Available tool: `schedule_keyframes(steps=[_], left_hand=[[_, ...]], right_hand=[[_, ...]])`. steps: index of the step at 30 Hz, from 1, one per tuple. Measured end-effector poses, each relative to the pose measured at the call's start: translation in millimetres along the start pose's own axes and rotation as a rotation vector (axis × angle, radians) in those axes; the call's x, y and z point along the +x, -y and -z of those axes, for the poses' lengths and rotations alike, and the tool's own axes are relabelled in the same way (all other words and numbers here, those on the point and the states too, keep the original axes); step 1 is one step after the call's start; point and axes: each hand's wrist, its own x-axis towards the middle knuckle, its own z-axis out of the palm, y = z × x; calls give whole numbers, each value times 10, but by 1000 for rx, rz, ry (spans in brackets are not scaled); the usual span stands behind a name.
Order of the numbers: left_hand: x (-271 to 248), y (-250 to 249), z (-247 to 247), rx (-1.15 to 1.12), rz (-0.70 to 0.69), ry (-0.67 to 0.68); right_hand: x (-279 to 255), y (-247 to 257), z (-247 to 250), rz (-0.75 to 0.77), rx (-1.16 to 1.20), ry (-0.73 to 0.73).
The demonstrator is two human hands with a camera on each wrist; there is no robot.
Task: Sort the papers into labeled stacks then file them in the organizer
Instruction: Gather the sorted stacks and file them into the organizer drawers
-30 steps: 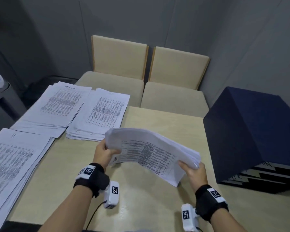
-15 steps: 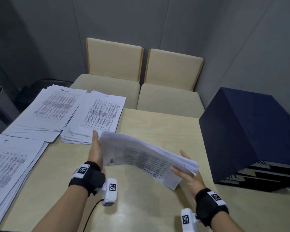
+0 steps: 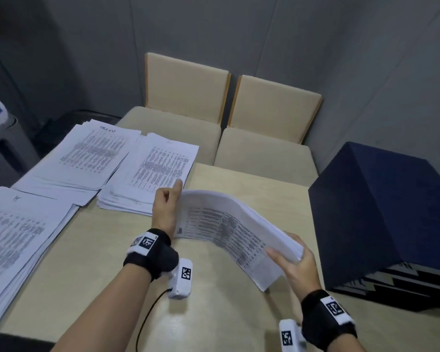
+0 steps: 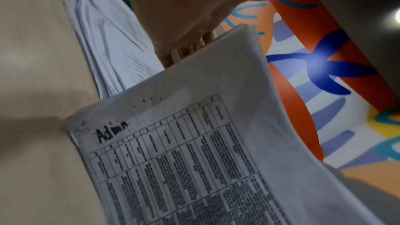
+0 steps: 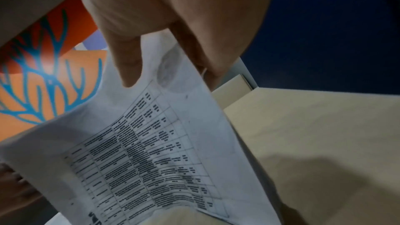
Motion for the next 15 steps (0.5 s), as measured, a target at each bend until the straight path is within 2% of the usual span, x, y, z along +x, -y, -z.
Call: schedule_keyframes(steps=[4, 8, 12, 15], left_hand=[[-2, 4, -77, 75, -4, -31], [121, 45, -42, 123, 12, -5], [167, 20, 9, 124, 1, 19], [176, 5, 16, 117, 8, 30]], right_hand=[[40, 62, 69, 88, -88, 44], [86, -17, 86, 20, -158, 104], [76, -11, 101, -37, -81, 49], [17, 25, 63, 73, -276, -59]])
